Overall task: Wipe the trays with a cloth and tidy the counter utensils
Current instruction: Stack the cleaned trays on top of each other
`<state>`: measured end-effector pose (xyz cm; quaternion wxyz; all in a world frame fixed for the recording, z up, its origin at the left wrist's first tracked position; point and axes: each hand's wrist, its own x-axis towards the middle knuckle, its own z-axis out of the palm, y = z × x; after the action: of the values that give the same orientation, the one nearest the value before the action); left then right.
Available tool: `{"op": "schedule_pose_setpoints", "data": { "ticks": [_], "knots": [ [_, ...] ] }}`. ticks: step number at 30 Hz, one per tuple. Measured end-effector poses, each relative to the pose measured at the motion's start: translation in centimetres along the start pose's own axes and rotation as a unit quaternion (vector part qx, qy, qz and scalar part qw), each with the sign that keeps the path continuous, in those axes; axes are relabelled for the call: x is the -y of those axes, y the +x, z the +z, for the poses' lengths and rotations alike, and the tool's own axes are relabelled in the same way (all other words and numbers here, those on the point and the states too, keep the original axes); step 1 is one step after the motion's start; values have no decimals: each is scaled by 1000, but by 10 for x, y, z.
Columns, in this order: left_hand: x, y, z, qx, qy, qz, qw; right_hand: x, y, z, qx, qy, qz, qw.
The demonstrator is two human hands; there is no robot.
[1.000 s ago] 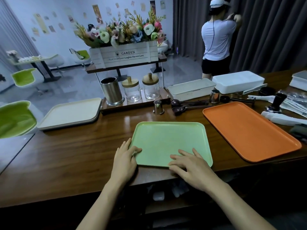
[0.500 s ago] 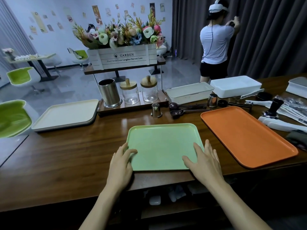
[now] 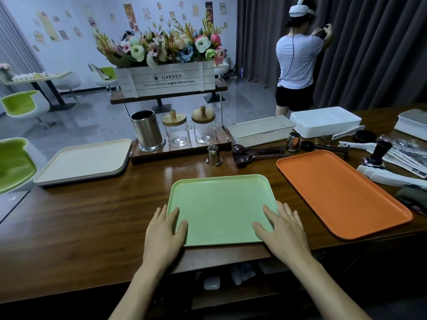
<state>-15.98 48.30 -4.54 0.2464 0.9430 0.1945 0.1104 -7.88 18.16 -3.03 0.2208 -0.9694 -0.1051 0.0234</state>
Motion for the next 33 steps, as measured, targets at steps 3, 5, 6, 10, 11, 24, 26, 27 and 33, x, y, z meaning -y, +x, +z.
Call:
{"op": "schedule_pose_setpoints", "data": {
  "ticks": [3, 5, 6, 10, 11, 24, 26, 27, 33],
  "knots": [
    [-2, 0, -5, 12, -13, -11, 1000, 1, 1, -2, 6, 11, -11, 1000],
    [1, 0, -9, 11, -2, -25, 1000, 2, 4, -3, 4, 30, -17, 999],
    [3, -1, -12, 9, 8, -36, 999, 2, 5, -3, 1, 36, -16, 999],
    [17, 2, -18, 10, 20, -54, 998, 13, 10, -3, 0, 25, -11, 1000],
    [20, 4, -18, 12, 20, -50, 998, 18, 10, -1, 2, 27, -12, 1000],
    [123, 13, -96, -36, -62, -66, 995, 154, 11, 56, 26, 60, -58, 996],
    [142, 20, -116, -52, -72, -63, 994, 182, 13, 63, 26, 71, -59, 995],
    [153, 24, -126, -58, -80, -61, 993, 196, 14, 66, 26, 76, -58, 995],
    [212, 55, -187, -92, -88, -70, 989, 286, 29, 83, 15, 93, -68, 993]
  ]
}}
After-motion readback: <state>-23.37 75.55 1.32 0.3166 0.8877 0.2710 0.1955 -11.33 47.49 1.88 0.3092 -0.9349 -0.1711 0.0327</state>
